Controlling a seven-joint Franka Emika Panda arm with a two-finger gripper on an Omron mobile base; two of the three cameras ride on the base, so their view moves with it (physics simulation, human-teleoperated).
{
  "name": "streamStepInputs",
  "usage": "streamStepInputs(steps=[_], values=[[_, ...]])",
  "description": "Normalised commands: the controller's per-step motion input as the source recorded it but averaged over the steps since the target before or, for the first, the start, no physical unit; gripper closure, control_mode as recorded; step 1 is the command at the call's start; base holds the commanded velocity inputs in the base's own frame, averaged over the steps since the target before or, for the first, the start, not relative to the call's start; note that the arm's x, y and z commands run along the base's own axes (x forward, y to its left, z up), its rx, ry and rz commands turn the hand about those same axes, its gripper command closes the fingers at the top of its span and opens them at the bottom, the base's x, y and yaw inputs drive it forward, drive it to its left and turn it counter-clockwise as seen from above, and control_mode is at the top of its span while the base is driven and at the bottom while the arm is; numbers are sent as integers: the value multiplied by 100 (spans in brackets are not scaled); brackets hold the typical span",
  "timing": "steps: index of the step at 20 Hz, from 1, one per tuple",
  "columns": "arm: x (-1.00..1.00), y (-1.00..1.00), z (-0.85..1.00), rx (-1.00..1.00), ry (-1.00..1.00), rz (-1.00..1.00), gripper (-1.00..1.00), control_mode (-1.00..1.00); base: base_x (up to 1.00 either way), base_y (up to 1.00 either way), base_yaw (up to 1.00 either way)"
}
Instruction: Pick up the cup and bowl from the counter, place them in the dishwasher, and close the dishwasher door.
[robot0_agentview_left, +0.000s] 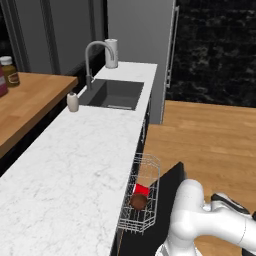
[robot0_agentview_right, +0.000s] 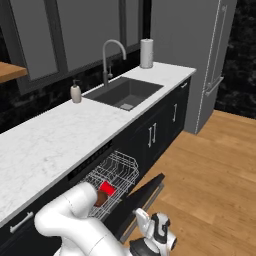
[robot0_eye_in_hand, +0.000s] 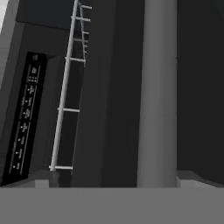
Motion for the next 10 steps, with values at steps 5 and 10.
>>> streamStepInputs(steps=[5,10], values=[[54,76,-11,45,-57,34,-100,-100,0,0,0],[44,40,5,52,-42,42,-100,-100,0,0,0]])
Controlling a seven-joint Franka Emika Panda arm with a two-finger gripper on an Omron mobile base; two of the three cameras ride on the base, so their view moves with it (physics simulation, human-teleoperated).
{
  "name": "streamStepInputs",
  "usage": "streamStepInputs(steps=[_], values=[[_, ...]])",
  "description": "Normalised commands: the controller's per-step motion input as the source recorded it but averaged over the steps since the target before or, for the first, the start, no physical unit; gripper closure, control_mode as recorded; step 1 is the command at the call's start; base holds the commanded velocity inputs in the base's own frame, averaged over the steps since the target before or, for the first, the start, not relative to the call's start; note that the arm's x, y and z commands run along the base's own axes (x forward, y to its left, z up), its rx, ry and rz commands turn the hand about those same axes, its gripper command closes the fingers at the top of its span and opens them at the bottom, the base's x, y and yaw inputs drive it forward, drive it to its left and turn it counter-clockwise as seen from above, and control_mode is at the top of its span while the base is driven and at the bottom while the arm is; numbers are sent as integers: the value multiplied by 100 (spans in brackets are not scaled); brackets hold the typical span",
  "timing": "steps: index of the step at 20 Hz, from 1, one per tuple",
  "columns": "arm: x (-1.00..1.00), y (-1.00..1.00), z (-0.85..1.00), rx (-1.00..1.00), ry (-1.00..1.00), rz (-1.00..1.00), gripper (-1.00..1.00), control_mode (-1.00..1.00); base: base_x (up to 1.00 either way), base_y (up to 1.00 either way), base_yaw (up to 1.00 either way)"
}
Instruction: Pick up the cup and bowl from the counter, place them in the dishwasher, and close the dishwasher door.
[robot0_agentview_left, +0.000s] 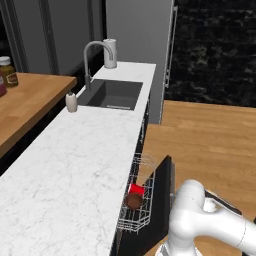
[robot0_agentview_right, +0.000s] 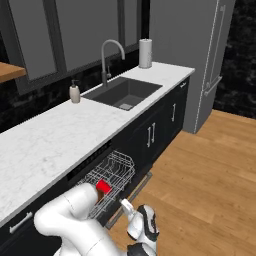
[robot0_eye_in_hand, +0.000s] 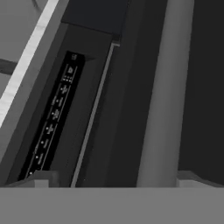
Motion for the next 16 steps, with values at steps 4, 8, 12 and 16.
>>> streamStepInputs(steps=[4,8,12,16], values=[[46,15,-21,44,-30,38,-100,-100,0,0,0],[42,8,-47,44,-26,39,-100,-100,0,0,0],[25,0,-64,53,-25,38,-100,-100,0,0,0],[30,-12,-68,62,-23,38,-100,-100,0,0,0]])
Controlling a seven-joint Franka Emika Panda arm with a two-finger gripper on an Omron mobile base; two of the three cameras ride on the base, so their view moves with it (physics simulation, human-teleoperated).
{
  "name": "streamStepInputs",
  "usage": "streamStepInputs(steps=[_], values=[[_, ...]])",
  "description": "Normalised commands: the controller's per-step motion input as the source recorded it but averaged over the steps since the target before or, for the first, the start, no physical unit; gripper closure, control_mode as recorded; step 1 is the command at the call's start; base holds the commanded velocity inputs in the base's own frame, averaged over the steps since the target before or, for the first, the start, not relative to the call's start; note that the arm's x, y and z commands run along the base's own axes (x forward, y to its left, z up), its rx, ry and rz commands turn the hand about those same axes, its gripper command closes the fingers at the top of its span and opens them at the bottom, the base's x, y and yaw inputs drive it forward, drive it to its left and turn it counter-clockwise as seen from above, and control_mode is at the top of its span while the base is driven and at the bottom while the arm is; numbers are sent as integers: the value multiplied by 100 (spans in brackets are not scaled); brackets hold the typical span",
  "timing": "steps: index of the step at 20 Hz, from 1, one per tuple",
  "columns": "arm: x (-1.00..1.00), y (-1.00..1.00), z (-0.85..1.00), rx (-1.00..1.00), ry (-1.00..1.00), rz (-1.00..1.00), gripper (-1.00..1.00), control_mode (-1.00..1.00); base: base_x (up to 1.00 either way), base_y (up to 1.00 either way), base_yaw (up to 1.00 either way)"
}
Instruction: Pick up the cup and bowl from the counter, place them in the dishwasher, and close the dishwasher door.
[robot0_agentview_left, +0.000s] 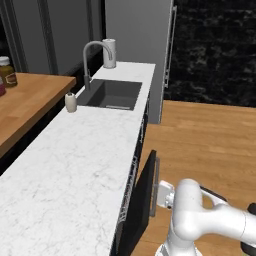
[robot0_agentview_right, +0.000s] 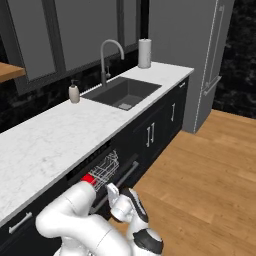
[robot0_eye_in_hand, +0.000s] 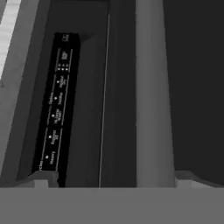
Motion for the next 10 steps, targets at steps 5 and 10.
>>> streamStepInputs(steps=[5,10], values=[[34,-5,-85,59,-32,36,-100,-100,0,0,0],[57,10,-100,59,-39,24,-100,-100,0,0,0]])
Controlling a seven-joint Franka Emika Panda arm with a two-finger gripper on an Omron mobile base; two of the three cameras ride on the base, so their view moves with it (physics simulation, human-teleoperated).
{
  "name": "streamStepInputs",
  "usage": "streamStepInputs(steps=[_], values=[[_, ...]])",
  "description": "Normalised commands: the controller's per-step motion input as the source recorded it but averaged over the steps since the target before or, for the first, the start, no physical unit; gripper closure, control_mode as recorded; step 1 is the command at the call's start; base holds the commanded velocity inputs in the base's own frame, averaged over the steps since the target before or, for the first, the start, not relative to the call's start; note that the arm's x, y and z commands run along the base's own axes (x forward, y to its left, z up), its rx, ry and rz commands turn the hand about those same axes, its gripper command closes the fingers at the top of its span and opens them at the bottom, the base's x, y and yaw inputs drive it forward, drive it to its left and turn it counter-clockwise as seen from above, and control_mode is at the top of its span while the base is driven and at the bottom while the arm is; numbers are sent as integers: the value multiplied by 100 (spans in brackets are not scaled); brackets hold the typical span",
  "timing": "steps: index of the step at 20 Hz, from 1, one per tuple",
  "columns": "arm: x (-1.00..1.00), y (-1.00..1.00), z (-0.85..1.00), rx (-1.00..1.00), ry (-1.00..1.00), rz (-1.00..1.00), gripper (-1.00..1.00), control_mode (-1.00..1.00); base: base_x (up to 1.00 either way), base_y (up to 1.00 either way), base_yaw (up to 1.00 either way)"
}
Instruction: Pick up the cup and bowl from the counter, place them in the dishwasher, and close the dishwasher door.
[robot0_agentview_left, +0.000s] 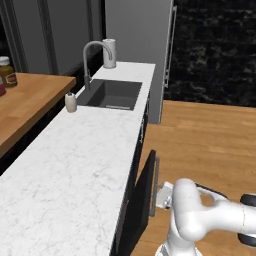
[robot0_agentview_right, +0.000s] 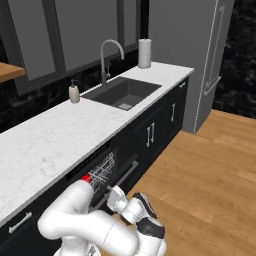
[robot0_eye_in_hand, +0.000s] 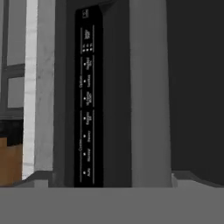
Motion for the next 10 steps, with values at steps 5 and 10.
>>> streamStepInputs(steps=[5,10], values=[[78,52,-55,51,-34,1,-100,-100,0,0,0],[72,59,-30,44,-23,-15,-100,-100,0,0,0]])
